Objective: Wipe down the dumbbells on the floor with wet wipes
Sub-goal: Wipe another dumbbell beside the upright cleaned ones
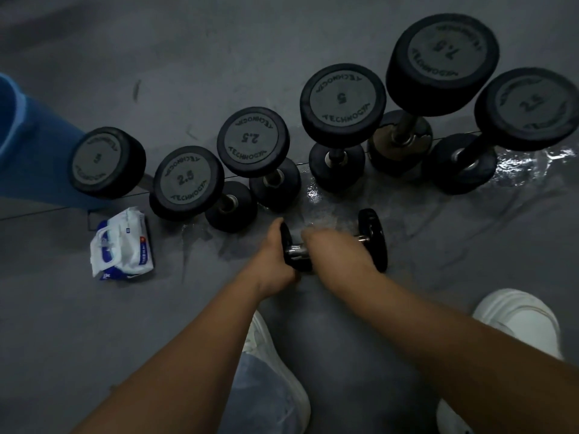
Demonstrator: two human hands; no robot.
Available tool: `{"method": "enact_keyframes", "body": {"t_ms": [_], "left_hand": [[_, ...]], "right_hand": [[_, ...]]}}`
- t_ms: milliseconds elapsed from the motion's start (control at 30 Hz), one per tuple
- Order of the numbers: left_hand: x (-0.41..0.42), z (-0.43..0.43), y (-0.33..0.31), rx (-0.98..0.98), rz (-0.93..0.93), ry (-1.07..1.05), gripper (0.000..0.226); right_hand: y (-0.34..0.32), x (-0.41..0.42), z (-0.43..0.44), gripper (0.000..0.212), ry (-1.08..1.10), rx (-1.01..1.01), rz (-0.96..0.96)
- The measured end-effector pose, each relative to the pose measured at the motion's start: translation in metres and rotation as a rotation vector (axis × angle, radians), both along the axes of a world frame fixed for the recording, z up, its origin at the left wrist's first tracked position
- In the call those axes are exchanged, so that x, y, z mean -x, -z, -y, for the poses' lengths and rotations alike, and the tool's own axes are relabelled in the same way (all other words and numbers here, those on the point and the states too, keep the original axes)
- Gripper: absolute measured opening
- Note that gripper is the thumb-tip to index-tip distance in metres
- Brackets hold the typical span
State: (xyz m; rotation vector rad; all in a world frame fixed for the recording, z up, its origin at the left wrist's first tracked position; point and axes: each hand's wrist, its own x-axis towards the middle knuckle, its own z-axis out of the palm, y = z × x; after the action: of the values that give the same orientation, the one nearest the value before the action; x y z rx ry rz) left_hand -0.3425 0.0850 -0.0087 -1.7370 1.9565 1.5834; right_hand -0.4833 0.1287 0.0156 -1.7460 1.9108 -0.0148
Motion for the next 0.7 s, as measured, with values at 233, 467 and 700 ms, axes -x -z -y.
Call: {"method": "enact_keyframes", "body": {"t_ms": [233,467,700], "left_hand": [[0.001,-0.003,0.000,-0.013,-0.009,-0.039,0.109],[0.001,0.000,-0.003,-0.013,-0.002,-0.010,0.110],[0.002,0.003,-0.002,-0.032,0.018,-0.021,0.118]], "right_hand": [[0.032,-0.008,-0.009,0.019,-0.004,0.012,0.221],[0.037,-0.017,-0.038,0.010,0.165,0.092,0.285],[0.049,-0.008,-0.039,0.007,0.178,0.264,0.037]]}}
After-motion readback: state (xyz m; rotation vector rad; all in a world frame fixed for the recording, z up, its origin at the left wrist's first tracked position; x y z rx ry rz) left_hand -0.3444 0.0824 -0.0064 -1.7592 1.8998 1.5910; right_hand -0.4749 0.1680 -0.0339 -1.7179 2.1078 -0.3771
